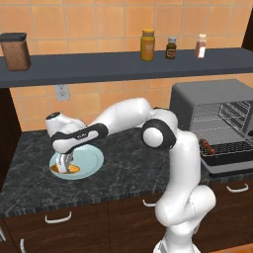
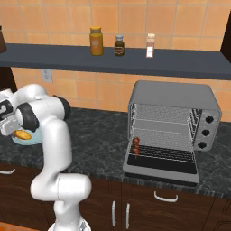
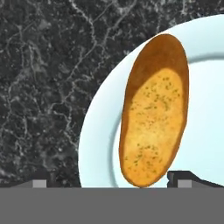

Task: Pick up the kebab skewer and baguette bread, and place them inside the toaster oven. Close the toaster oven door and start by setting the timer.

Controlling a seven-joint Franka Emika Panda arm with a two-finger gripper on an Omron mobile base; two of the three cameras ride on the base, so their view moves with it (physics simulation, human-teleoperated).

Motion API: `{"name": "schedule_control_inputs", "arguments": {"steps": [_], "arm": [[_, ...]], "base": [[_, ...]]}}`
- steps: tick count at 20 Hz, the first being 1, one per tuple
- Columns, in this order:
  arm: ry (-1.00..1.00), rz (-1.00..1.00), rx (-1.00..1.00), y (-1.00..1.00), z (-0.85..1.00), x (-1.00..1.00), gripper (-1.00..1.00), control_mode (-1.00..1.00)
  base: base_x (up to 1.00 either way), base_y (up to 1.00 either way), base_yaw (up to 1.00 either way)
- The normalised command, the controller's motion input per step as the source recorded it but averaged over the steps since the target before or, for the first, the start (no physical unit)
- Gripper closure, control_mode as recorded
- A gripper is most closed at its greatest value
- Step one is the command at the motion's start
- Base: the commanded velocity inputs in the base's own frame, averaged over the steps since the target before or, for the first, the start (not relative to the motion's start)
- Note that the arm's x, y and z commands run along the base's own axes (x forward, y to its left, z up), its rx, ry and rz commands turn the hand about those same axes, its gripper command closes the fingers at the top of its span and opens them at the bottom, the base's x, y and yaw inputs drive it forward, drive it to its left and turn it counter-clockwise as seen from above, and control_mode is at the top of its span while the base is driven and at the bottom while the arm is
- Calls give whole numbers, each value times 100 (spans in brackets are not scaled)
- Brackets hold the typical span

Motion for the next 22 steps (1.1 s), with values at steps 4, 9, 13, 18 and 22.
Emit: {"name": "schedule_control_inputs", "arguments": {"steps": [4, 9, 13, 18, 22], "arm": [[-2, 0, 0, 33, -33, 44, -100, -100], [-1, 0, 0, 23, -33, 49, -100, -100], [0, 0, 0, 10, -26, 14, -100, -100], [0, 0, 0, 0, -24, 0, -100, -100], [0, 0, 1, 0, -19, 0, 100, -100]], "base": [[0, 0, 0], [0, 0, 0], [0, 0, 0], [0, 0, 0], [0, 0, 0]]}}
